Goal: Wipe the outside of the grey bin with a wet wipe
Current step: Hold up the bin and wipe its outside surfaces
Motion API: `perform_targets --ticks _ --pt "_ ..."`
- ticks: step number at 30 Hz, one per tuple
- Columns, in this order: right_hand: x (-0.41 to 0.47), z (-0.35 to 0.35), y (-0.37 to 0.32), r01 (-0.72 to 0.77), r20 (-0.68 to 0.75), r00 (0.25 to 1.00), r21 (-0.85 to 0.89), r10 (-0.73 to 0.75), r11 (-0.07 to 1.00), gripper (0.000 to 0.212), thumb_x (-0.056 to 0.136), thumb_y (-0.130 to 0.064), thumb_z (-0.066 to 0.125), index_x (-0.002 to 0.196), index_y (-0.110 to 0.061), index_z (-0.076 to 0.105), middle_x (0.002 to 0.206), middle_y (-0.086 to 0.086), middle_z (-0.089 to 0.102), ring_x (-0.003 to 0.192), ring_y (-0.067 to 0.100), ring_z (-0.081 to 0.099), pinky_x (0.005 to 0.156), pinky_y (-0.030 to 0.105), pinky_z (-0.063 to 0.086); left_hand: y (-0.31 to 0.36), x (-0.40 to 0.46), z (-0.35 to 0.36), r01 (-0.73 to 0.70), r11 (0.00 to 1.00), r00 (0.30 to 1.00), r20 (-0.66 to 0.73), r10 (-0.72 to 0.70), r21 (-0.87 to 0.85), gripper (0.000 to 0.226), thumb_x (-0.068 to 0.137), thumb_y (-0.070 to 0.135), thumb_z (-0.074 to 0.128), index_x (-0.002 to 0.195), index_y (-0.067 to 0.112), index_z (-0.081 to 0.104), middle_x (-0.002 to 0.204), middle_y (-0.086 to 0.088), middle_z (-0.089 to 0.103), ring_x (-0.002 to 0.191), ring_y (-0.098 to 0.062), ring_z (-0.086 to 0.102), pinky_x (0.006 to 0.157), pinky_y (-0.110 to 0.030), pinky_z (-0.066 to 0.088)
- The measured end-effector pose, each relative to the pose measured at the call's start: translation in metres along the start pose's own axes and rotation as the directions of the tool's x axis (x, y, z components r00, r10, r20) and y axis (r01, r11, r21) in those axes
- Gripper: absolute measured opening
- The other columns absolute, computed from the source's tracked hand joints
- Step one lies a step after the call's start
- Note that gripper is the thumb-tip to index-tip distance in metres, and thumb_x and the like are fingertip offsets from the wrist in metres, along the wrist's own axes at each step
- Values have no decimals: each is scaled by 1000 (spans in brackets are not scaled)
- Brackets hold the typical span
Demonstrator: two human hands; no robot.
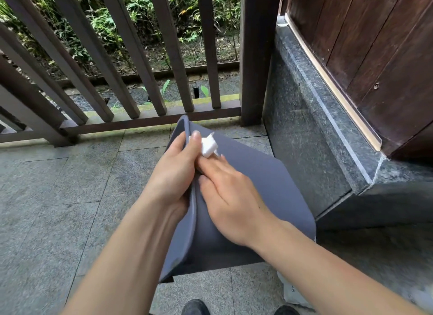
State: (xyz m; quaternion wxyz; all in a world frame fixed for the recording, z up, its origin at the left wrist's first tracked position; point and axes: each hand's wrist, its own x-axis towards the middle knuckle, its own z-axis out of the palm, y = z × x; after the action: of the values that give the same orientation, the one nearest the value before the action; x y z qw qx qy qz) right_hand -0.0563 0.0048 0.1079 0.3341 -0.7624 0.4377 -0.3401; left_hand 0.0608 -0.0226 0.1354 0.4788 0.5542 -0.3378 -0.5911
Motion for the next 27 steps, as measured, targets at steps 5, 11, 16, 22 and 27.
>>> perform_targets --ticks 5,11,16,22,27 --pt "-3 1 -12 -9 78 997 8 8 1000 46 101 -22 31 146 -18 43 147 -5 50 141 10 39 121 41 24 1 4 4 43 988 982 -174 -70 -149 17 108 22 51 116 24 66 92 -4 73 65 -12 71 59 -26 59" --pt "-17 16 -29 -18 70 997 -127 27 992 59 103 -41 20 158 -19 22 163 -7 28 153 6 14 124 39 14 3 12 -2 168 965 922 -314 -226 -200 25 101 36 63 101 11 67 91 -9 74 78 -24 74 84 -42 62" --pt "-41 31 -38 -18 32 999 -261 28 965 70 100 -49 15 161 -17 5 169 -9 6 155 7 -2 125 43 6 13 17 -10 180 916 897 -322 -302 -359 39 102 40 59 129 12 64 111 -12 77 95 -31 76 86 -49 61" --pt "-44 16 -11 -22 -75 997 -392 -8 920 62 98 -40 29 155 -14 35 158 -2 41 147 18 36 122 55 16 21 20 -27 122 907 911 -317 -263 -403 43 105 40 53 131 6 62 114 -14 77 90 -26 77 51 -38 63" --pt "-13 -25 37 -316 -255 934 -266 250 911 63 100 -40 15 157 -20 28 162 -4 34 152 13 21 126 48 3 26 18 -37 81 895 925 -301 -232 -438 41 105 36 54 130 5 62 110 -14 78 81 -24 78 44 -38 59"
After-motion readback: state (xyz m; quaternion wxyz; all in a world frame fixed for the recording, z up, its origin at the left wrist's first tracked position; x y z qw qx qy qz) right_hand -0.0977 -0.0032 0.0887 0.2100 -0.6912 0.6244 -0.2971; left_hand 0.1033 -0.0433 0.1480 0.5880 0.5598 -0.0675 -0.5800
